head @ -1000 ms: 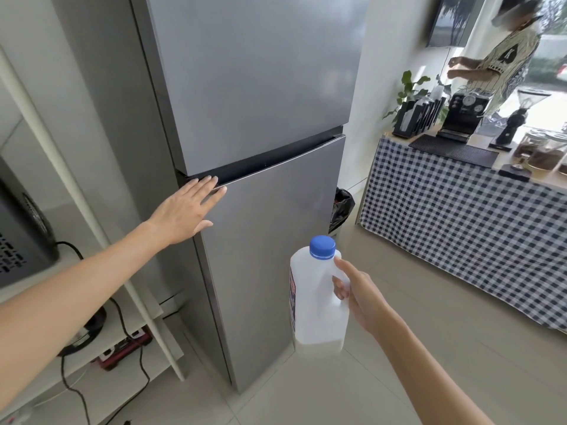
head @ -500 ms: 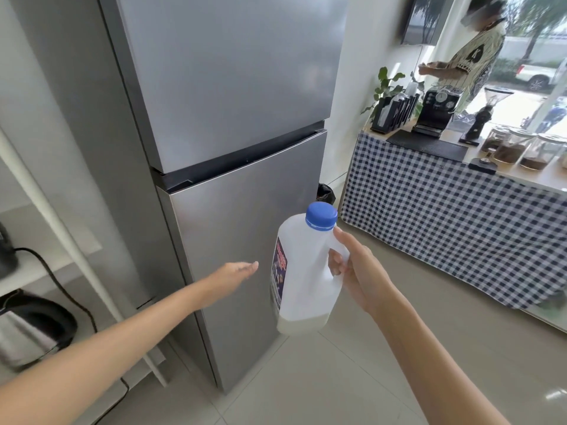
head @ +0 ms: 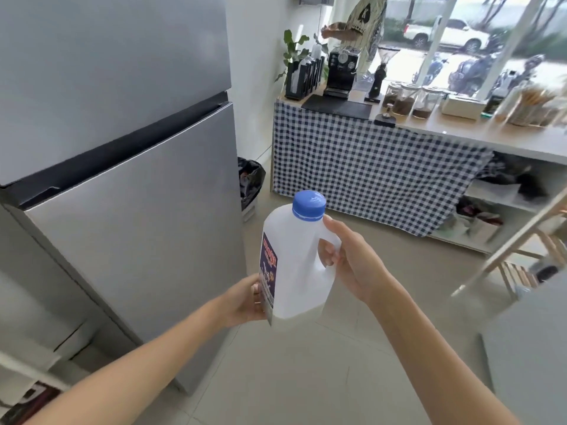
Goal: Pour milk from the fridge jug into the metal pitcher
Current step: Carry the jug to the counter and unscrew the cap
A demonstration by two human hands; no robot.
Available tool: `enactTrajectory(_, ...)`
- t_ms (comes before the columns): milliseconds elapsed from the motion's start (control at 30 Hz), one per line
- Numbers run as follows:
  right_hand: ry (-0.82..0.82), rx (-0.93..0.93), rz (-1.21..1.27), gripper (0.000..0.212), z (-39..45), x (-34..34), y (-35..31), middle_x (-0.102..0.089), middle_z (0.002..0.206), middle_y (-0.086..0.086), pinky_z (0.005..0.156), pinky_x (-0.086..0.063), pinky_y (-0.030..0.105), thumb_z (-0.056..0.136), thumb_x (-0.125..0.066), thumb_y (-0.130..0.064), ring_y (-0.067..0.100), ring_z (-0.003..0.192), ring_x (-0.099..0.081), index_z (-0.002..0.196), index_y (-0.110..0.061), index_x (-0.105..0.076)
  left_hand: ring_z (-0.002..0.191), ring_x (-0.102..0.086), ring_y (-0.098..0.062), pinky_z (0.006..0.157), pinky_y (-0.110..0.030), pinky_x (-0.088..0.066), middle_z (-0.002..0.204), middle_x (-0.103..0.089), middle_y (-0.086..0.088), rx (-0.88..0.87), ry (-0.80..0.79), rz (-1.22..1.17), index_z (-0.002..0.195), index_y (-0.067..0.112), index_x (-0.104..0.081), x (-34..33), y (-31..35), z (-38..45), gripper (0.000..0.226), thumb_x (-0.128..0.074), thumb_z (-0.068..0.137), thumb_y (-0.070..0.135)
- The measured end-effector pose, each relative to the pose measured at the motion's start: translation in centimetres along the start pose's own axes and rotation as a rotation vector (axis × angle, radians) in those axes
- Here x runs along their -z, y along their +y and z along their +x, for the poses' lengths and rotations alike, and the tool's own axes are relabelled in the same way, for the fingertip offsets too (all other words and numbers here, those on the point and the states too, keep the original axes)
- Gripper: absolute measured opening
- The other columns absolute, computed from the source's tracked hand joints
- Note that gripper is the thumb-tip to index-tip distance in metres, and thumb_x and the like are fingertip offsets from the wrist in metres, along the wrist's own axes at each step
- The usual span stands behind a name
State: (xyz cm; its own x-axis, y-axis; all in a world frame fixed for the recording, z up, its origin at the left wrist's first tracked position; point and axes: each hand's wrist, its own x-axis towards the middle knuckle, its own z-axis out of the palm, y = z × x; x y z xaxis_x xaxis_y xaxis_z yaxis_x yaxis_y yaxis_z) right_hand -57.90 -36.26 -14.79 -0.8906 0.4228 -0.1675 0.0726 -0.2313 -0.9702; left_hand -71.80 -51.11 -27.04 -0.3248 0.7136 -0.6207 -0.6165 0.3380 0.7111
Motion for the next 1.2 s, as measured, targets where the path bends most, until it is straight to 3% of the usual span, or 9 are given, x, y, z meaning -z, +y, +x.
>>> enactTrajectory(100,0.093,0.007,0.03,0.029,-2.0,3.8,-0.3,-0.036,0.053,-0.006,0.066,-0.025,0.03,0.092,-0.054,-0.039,0.014,0.059,-0.023,0.079,-0.016,-0.067,0.051,-0.061,-0.015,0.07,-0.032,-0.049,0.056,-0.062,0.0,0.025,-0.039,0.044,0.07,0.011,-0.066,-3.9,-0.1,2.0,0.038,-0.043,0.094,0.028)
enactTrajectory(267,0.215,0.056,0.047,0.03,-7.1,10.6,-1.3,-0.035,0.055,-0.004,0.065,-0.025,0.029,0.087,-0.056,-0.041,0.013,0.059,-0.025,0.067,-0.022,-0.066,0.063,-0.065,-0.018,0.074,-0.033,-0.051,0.067,-0.066,-0.003,0.065,-0.151,0.144,0.084,0.009,-0.064,-11.5,-1.0,5.2,0.032,-0.045,0.092,0.034)
enactTrajectory(433,0.392,0.073,0.085,0.03,-12.9,17.6,-1.5,-0.035,0.055,-0.002,0.065,-0.025,0.028,0.093,-0.055,-0.038,0.012,0.057,-0.026,0.081,-0.012,-0.065,0.065,-0.065,-0.019,0.071,-0.033,-0.052,0.069,-0.067,-0.004,0.123,-0.253,0.244,0.088,0.008,-0.064,-20.6,-3.0,7.6,0.034,-0.045,0.092,0.035)
enactTrajectory(533,0.481,0.095,0.107,0.029,-16.6,21.6,-1.7,-0.038,0.055,0.0,0.069,-0.027,0.03,0.09,-0.059,-0.04,0.011,0.055,-0.029,0.073,-0.019,-0.072,0.062,-0.065,-0.018,0.066,-0.031,-0.053,0.07,-0.066,-0.005,0.158,-0.306,0.297,0.085,0.008,-0.065,-26.2,-4.8,8.6,0.036,-0.045,0.092,0.037)
enactTrajectory(667,0.631,0.134,0.155,0.03,-22.0,26.1,-2.0,-0.041,0.052,-0.002,0.064,-0.026,0.027,0.091,-0.059,-0.034,0.011,0.051,-0.029,0.066,-0.022,-0.072,0.063,-0.066,-0.018,0.064,-0.028,-0.055,0.072,-0.068,-0.004,0.195,-0.401,0.365,0.087,0.008,-0.065,-33.5,-7.3,9.6,0.037,-0.046,0.092,0.04)
enactTrajectory(900,0.851,0.206,0.149,0.018,-31.5,32.4,-2.2,-0.043,0.055,-0.007,0.061,-0.026,0.026,0.091,-0.061,-0.03,0.01,0.053,-0.031,0.095,-0.013,-0.06,0.062,-0.067,-0.017,0.064,-0.028,-0.055,0.071,-0.07,-0.003,0.26,-0.575,0.489,0.085,0.009,-0.067,-45.2,-11.8,9.9,0.037,-0.045,0.092,0.038)
enactTrajectory(1033,0.996,0.246,0.178,0.016,-36.4,35.0,-2.2,-0.038,0.056,-0.005,0.056,-0.025,0.025,0.081,-0.063,-0.033,0.012,0.05,-0.03,0.068,-0.023,-0.066,0.06,-0.065,-0.016,0.068,-0.029,-0.053,0.071,-0.069,-0.004,0.312,-0.674,0.577,0.084,0.008,-0.066,-51.3,-14.2,10.1,0.037,-0.045,0.091,0.037)
enactTrajectory(1200,1.206,0.301,0.298,0.025,-42.0,38.5,-1.4,-0.039,0.06,-0.003,0.058,-0.024,0.028,0.09,-0.061,-0.026,0.014,0.052,-0.031,0.066,-0.019,-0.061,0.061,-0.066,-0.017,0.07,-0.03,-0.053,0.073,-0.07,-0.006,0.382,-0.787,0.686,0.083,0.006,-0.068,-58.8,-17.4,10.6,0.037,-0.048,0.089,0.037)
